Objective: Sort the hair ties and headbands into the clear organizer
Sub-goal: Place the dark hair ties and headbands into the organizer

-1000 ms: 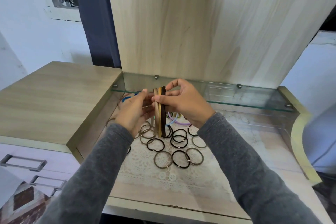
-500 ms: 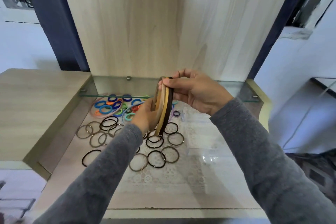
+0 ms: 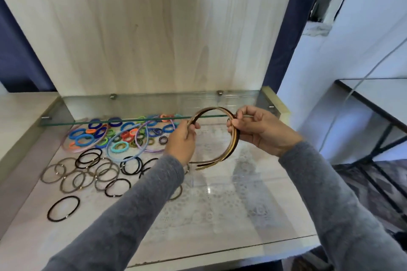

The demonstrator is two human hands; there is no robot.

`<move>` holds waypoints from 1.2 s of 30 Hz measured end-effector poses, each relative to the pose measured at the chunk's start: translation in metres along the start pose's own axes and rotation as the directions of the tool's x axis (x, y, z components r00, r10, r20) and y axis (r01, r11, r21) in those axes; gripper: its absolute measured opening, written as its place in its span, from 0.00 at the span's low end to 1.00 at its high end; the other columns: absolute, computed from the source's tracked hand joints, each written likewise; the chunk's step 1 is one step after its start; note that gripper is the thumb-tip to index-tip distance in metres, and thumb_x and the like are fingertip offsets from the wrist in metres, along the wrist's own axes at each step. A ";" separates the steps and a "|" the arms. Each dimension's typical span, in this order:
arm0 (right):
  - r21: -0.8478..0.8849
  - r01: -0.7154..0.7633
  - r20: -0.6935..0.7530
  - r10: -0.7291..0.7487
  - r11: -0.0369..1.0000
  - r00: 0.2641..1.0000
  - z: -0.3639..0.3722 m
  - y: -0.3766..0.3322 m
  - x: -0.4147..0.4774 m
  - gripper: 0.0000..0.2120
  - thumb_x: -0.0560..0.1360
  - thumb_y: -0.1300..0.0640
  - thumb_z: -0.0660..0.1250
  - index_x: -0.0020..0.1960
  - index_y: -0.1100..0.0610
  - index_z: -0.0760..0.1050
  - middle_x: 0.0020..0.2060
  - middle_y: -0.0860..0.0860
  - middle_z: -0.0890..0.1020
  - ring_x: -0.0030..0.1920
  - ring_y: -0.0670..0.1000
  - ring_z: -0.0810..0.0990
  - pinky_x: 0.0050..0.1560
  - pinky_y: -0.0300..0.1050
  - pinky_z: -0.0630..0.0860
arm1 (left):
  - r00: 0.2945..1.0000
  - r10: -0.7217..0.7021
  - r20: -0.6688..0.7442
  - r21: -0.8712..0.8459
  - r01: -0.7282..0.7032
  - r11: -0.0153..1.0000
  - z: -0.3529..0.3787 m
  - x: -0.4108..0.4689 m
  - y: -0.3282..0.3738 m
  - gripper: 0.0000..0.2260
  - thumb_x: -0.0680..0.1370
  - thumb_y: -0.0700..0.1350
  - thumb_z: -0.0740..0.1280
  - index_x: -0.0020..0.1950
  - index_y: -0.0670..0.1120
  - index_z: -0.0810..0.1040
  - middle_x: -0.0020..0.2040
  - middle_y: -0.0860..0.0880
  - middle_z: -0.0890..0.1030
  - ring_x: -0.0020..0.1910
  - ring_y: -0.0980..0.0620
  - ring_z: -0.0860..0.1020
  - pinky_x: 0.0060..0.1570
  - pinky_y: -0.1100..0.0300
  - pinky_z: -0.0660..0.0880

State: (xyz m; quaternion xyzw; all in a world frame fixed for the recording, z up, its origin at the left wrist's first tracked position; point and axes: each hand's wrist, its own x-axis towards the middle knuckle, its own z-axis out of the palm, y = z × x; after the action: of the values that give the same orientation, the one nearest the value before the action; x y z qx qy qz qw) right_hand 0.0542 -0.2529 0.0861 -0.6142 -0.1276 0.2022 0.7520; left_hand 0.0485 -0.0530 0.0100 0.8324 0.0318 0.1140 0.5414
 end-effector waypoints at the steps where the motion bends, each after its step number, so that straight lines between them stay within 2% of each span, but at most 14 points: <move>1: -0.002 -0.001 -0.009 0.001 1.000 1.000 -0.007 0.007 -0.001 0.08 0.68 0.67 0.67 0.41 0.59 0.69 0.39 0.58 0.82 0.39 0.52 0.82 0.42 0.44 0.80 | 1.000 0.015 -0.014 0.038 -0.014 0.999 0.004 -0.002 0.000 0.11 0.83 0.44 0.52 0.49 0.51 0.74 0.38 0.52 0.73 0.34 0.55 0.70 0.35 0.65 0.67; 3: -0.007 0.003 -0.032 -0.003 1.000 0.999 -0.021 0.020 -0.004 0.08 0.68 0.67 0.67 0.42 0.59 0.69 0.39 0.58 0.82 0.39 0.52 0.82 0.42 0.44 0.80 | 0.998 0.053 -0.019 0.110 -0.051 0.993 0.012 -0.006 0.001 0.10 0.84 0.44 0.52 0.52 0.48 0.73 0.39 0.54 0.74 0.34 0.58 0.70 0.31 0.70 0.65; 5: -0.011 0.009 -0.053 -0.010 1.000 0.999 -0.032 0.033 -0.007 0.08 0.70 0.68 0.67 0.42 0.59 0.68 0.39 0.58 0.82 0.39 0.52 0.82 0.43 0.45 0.80 | 0.997 0.083 0.000 0.144 -0.082 0.986 0.019 -0.008 -0.001 0.09 0.83 0.44 0.52 0.53 0.48 0.72 0.39 0.55 0.73 0.33 0.61 0.69 0.30 0.67 0.63; 8: -0.054 0.010 -0.099 -0.016 0.998 0.995 -0.044 0.048 -0.009 0.09 0.73 0.71 0.64 0.42 0.59 0.67 0.38 0.58 0.82 0.38 0.52 0.82 0.44 0.45 0.80 | 0.992 0.118 0.053 0.220 -0.127 0.967 0.026 -0.007 -0.005 0.09 0.83 0.43 0.52 0.56 0.47 0.71 0.38 0.54 0.72 0.32 0.59 0.69 0.31 0.64 0.62; 12: -0.154 0.009 -0.154 -0.033 0.988 0.987 -0.054 0.062 -0.010 0.10 0.75 0.73 0.62 0.43 0.60 0.66 0.39 0.59 0.82 0.40 0.55 0.81 0.46 0.48 0.79 | 0.979 0.137 0.151 0.323 -0.180 0.929 0.032 -0.006 -0.008 0.12 0.83 0.44 0.50 0.63 0.46 0.68 0.49 0.48 0.75 0.45 0.50 0.74 0.43 0.57 0.68; 15: -0.210 -0.002 -0.197 -0.040 0.978 0.980 -0.056 0.068 -0.009 0.10 0.76 0.73 0.61 0.44 0.60 0.66 0.39 0.60 0.81 0.41 0.56 0.81 0.47 0.49 0.79 | 0.974 0.133 0.184 0.335 -0.189 0.923 0.034 -0.009 -0.010 0.13 0.83 0.44 0.51 0.68 0.47 0.63 0.48 0.48 0.74 0.42 0.50 0.74 0.42 0.58 0.68; 17: -0.228 -0.027 -0.217 -0.024 0.973 0.976 -0.056 0.069 -0.008 0.09 0.76 0.72 0.61 0.45 0.60 0.65 0.40 0.61 0.81 0.42 0.57 0.81 0.48 0.49 0.80 | 0.979 0.125 0.161 0.318 -0.172 0.933 0.033 -0.008 -0.011 0.12 0.83 0.44 0.53 0.67 0.48 0.64 0.47 0.48 0.75 0.40 0.52 0.74 0.41 0.58 0.67; 20: -0.296 -0.095 -0.242 0.022 0.951 0.970 -0.058 0.069 -0.005 0.09 0.77 0.72 0.61 0.51 0.60 0.65 0.42 0.62 0.82 0.42 0.57 0.82 0.48 0.49 0.81 | 0.975 0.160 0.155 0.331 -0.204 0.921 0.030 -0.007 -0.014 0.11 0.81 0.45 0.58 0.63 0.47 0.67 0.51 0.48 0.77 0.45 0.51 0.75 0.44 0.60 0.68; 24: -0.404 -0.204 -0.300 0.082 0.892 0.950 -0.059 0.068 -0.002 0.10 0.77 0.69 0.63 0.56 0.61 0.67 0.42 0.58 0.84 0.42 0.53 0.82 0.49 0.44 0.80 | 0.965 0.194 0.176 0.362 -0.246 0.899 0.026 -0.004 -0.014 0.16 0.81 0.43 0.60 0.68 0.44 0.71 0.59 0.47 0.74 0.56 0.51 0.73 0.56 0.65 0.65; 26: -0.492 -0.261 -0.326 0.102 0.831 0.940 -0.058 0.067 -0.002 0.10 0.76 0.66 0.65 0.55 0.58 0.69 0.43 0.54 0.85 0.41 0.49 0.82 0.45 0.38 0.78 | 0.962 0.185 0.202 0.382 -0.251 0.890 0.025 -0.002 -0.013 0.16 0.81 0.43 0.60 0.69 0.44 0.72 0.58 0.47 0.75 0.55 0.52 0.72 0.56 0.65 0.65; 29: -0.551 -0.332 -0.373 0.130 0.765 0.919 -0.058 0.067 -0.001 0.08 0.76 0.65 0.65 0.53 0.56 0.70 0.43 0.53 0.84 0.37 0.46 0.81 0.34 0.32 0.75 | 0.962 0.144 0.233 0.374 -0.225 0.900 0.024 0.001 -0.010 0.17 0.81 0.45 0.61 0.69 0.45 0.73 0.57 0.47 0.76 0.53 0.50 0.75 0.60 0.57 0.71; 30: -0.577 -0.353 -0.386 0.135 0.737 0.913 -0.058 0.067 0.000 0.09 0.76 0.65 0.66 0.53 0.57 0.70 0.43 0.53 0.84 0.37 0.46 0.81 0.35 0.32 0.75 | 0.964 0.123 0.234 0.352 -0.202 0.914 0.023 0.002 -0.009 0.17 0.81 0.46 0.61 0.69 0.45 0.73 0.57 0.48 0.77 0.52 0.50 0.76 0.59 0.55 0.73; 33: -0.631 -0.406 -0.423 0.146 0.661 0.895 -0.059 0.070 0.002 0.09 0.75 0.64 0.67 0.51 0.56 0.71 0.45 0.55 0.84 0.40 0.50 0.81 0.46 0.41 0.78 | 0.966 0.087 0.243 0.302 -0.161 0.939 0.023 0.001 -0.006 0.14 0.80 0.46 0.63 0.65 0.47 0.75 0.54 0.51 0.78 0.48 0.53 0.78 0.54 0.57 0.75; 36: -0.636 -0.433 -0.453 0.145 0.639 0.880 -0.059 0.070 0.005 0.09 0.73 0.64 0.68 0.48 0.54 0.71 0.45 0.55 0.83 0.40 0.52 0.80 0.44 0.43 0.77 | 0.956 0.071 0.286 0.333 -0.169 0.928 0.024 0.003 -0.006 0.12 0.79 0.45 0.63 0.62 0.47 0.77 0.54 0.51 0.79 0.47 0.55 0.78 0.51 0.60 0.75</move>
State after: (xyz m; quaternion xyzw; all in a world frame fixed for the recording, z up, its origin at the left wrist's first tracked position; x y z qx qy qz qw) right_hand 0.0739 -0.2907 0.0046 -0.8976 0.0453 0.1393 0.4158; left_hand 0.0576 -0.0710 -0.0042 0.9242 -0.0733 0.0255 0.3741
